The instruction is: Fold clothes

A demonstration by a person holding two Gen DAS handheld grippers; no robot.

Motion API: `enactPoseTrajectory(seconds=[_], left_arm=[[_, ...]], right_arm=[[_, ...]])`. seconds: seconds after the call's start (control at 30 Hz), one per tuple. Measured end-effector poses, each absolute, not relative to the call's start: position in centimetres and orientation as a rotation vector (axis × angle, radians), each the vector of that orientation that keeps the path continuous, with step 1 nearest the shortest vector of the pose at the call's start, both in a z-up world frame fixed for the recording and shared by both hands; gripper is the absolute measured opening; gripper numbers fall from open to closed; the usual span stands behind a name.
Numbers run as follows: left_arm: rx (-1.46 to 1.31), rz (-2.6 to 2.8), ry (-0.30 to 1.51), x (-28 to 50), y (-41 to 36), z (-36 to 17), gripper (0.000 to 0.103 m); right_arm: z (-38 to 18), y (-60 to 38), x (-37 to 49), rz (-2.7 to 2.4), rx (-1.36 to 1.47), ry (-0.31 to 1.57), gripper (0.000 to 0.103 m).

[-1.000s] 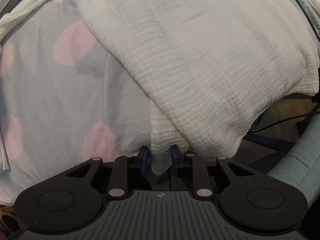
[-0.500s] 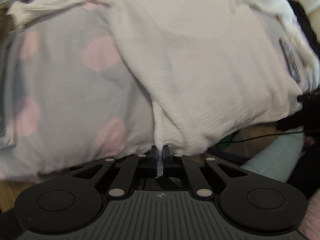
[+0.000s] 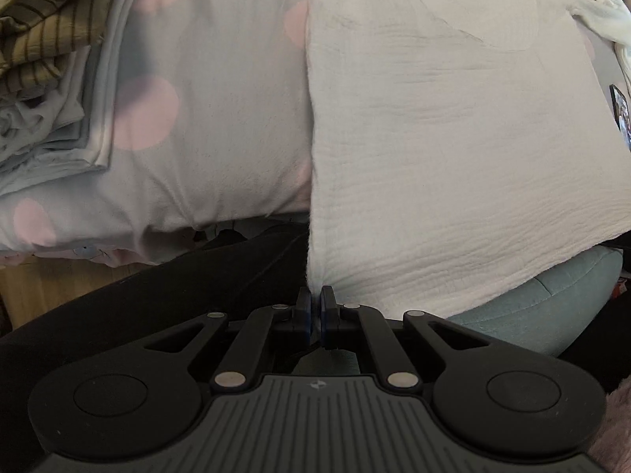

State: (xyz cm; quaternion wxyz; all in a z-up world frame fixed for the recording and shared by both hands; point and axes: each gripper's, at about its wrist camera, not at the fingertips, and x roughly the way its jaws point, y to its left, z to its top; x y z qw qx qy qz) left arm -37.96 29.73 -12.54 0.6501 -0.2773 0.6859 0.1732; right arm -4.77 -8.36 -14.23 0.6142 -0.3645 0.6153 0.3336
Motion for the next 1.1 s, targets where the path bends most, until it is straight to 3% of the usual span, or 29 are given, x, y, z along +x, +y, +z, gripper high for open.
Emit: enactPoseTrajectory(seconds=[0.07, 0.1, 0.2, 0.5, 0.63, 0.83, 1.1], left_arm=[[-0.644, 0.404, 1.552, -37.8, 29.9, -12.6, 0.004], [-0.656, 0.391, 1.541, -37.8, 30.0, -12.6, 0.011], [-0.713, 0.372, 1.467, -37.7, 30.9, -11.6, 0.025], [-0.737, 0.474, 1.158, -34.2, 36.8, -6.8, 0.031], [-0.748, 0.528, 1.022, -32.2, 39.7, -6.3, 0.04], [-0.84, 0.593, 0.891, -29.9, 43.9, -8.8, 0.044], [-0.927, 0.67, 0.821, -27.6, 48.0, -12.7, 0.046]], right_arm=[[-14.1, -8.2, -4.8, 0.772, -0.834, 1.413, 0.007], [-14.0, -8.2, -4.8, 0.773, -0.827, 1.412, 0.01], [-13.2, -8.2, -4.6, 0.776, -0.794, 1.411, 0.034], [-8.5, -6.4, 1.0, 0.754, -0.568, 1.262, 0.036], [-7.8, -5.3, 4.2, 0.731, -0.424, 1.202, 0.046], [-10.0, -4.0, 8.1, 0.694, -0.251, 1.177, 0.054], [-14.7, -0.7, 11.7, 0.677, -0.111, 1.185, 0.054]])
